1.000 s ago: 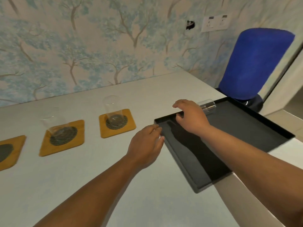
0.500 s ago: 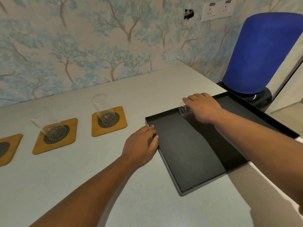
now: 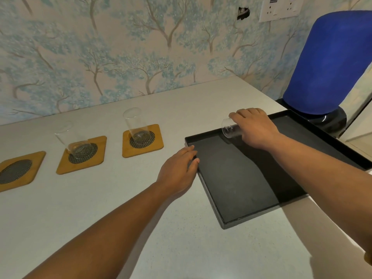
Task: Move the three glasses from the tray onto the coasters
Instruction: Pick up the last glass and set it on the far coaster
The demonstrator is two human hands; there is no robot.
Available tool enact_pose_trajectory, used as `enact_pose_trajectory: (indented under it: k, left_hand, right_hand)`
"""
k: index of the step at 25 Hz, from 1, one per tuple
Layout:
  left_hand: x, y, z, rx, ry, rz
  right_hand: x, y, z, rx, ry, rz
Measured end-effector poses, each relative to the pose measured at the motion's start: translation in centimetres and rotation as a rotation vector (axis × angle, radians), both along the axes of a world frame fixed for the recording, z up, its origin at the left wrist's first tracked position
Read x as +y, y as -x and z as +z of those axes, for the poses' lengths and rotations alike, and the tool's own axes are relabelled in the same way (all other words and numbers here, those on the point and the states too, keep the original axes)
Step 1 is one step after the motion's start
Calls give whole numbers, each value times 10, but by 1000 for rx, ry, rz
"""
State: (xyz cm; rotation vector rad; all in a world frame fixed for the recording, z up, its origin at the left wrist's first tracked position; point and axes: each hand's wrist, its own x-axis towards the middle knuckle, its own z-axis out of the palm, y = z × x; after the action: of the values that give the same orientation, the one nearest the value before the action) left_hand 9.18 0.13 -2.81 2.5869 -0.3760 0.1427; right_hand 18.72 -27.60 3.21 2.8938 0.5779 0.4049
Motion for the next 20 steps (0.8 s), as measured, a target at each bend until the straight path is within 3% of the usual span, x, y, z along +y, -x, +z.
enact_pose_trajectory:
  k: [8,15,20]
  left_hand:
    - [84,43,14,-47,27,148]
    - [247,102,26,-65,10,312]
    - [373,139,18,-87,-7,416]
  right_hand:
    - [115,49,30,-107,-208,243]
    - [293,99,15,-69,-373,416]
    - [432,130,-2,61,-578,440]
